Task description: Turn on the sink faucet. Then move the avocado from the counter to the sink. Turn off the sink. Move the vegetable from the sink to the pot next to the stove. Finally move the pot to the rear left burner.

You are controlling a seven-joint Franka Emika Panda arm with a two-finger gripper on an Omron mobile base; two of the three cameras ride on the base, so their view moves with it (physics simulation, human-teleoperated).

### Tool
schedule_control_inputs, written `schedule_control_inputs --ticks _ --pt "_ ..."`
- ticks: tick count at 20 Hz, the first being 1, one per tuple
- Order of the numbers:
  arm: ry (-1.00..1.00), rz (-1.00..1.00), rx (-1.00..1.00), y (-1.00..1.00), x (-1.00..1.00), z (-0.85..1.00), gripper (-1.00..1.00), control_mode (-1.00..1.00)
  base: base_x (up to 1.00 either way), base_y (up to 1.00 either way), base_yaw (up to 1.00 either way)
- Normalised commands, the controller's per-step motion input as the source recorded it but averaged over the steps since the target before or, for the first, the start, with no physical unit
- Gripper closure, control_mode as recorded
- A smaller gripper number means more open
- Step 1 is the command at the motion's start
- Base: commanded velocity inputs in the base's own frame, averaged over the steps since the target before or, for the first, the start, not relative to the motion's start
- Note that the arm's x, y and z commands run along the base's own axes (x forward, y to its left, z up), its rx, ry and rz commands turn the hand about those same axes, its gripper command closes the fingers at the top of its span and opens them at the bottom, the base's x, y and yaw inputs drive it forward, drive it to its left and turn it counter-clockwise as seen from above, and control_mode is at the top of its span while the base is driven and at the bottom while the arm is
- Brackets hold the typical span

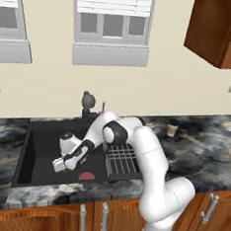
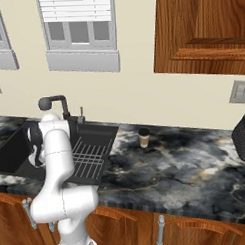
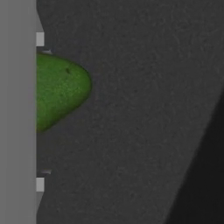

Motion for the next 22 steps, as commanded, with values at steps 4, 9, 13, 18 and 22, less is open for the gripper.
schedule_control_inputs --ticks 4,9,13,18,22 --pt "0.03 0.0 0.0 0.13 0.01 -0.24 1.0 -1.0 0.0 0.0 0.0" --pt "0.0 0.0 0.0 0.1 0.01 -0.16 1.0 -1.0 0.0 0.0 0.0" --pt "0.0 0.0 0.0 0.01 -0.08 0.02 1.0 -1.0 0.0 0.0 0.0" --pt "-0.03 -0.01 0.0 0.01 -0.13 0.49 1.0 -1.0 0.0 0.0 0.0" --pt "-0.02 -0.03 0.0 0.05 -0.14 0.64 1.0 -1.0 0.0 0.0 0.0"
